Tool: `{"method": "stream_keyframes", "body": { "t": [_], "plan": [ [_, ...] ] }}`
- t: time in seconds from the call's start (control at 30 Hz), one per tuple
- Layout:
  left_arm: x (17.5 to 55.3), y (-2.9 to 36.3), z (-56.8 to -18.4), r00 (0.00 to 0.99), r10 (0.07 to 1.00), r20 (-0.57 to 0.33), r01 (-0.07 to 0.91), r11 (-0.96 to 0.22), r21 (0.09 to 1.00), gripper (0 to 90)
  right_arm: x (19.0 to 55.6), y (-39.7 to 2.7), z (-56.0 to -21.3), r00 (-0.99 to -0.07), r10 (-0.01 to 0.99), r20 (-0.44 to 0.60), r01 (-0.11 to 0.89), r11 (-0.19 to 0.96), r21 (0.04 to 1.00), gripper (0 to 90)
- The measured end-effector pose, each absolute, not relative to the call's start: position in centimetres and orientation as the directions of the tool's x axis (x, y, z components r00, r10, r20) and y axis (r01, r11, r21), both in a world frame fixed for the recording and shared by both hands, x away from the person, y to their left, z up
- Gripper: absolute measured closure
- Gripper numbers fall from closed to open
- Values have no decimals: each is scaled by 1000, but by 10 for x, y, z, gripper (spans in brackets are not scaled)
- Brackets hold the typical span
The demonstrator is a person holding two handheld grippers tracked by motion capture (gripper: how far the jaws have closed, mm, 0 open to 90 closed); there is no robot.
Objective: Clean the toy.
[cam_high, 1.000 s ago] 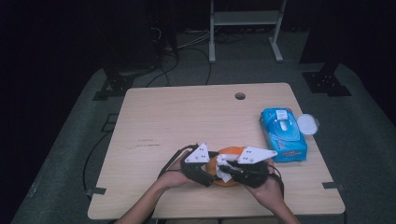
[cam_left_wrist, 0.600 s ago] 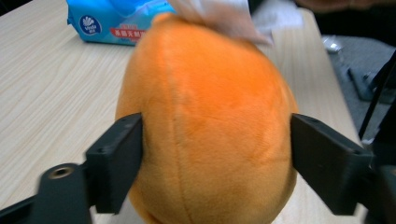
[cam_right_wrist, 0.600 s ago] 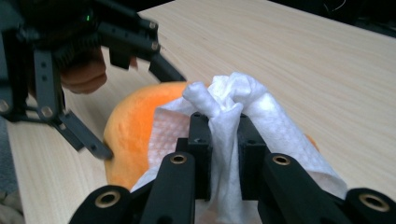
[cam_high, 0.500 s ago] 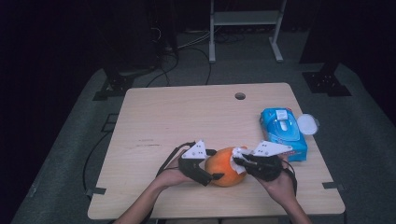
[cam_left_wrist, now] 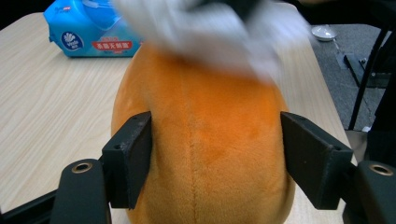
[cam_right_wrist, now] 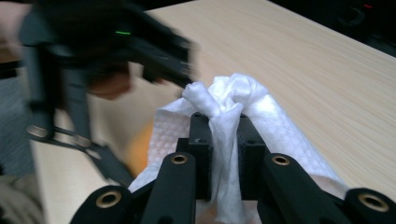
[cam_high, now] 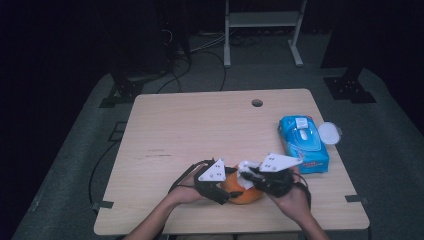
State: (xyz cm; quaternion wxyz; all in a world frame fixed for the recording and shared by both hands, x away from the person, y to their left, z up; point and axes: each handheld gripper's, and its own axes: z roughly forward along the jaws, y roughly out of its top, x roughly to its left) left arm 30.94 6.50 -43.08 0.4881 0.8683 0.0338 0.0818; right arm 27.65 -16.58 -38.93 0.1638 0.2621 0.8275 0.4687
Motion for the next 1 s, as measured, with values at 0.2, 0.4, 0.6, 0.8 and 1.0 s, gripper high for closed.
{"method": "stream_keyframes", "body": {
  "t": [0.2, 0.4, 0.6, 0.8, 1.0],
  "plan": [
    [317, 65, -428, 983, 181, 30, 62, -480, 875, 142, 285, -198, -403, -771, 635, 51, 366, 377, 851, 796],
    [311, 60, -428, 986, 161, 48, 42, -513, 857, 222, 277, -184, -395, -796, 605, -13, 318, 437, 842, 801],
    [292, 46, -426, 977, 97, 190, -106, -556, 825, 224, 263, -150, -390, -865, 501, -32, 240, 469, 850, 797],
    [297, 52, -429, 980, 103, 173, -87, -554, 828, 245, 271, -166, -392, -840, 542, -24, 267, 451, 851, 798],
    [305, 57, -430, 983, 120, 136, -53, -527, 848, 222, 279, -200, -397, -787, 617, 22, 337, 400, 852, 796]
  ]
}}
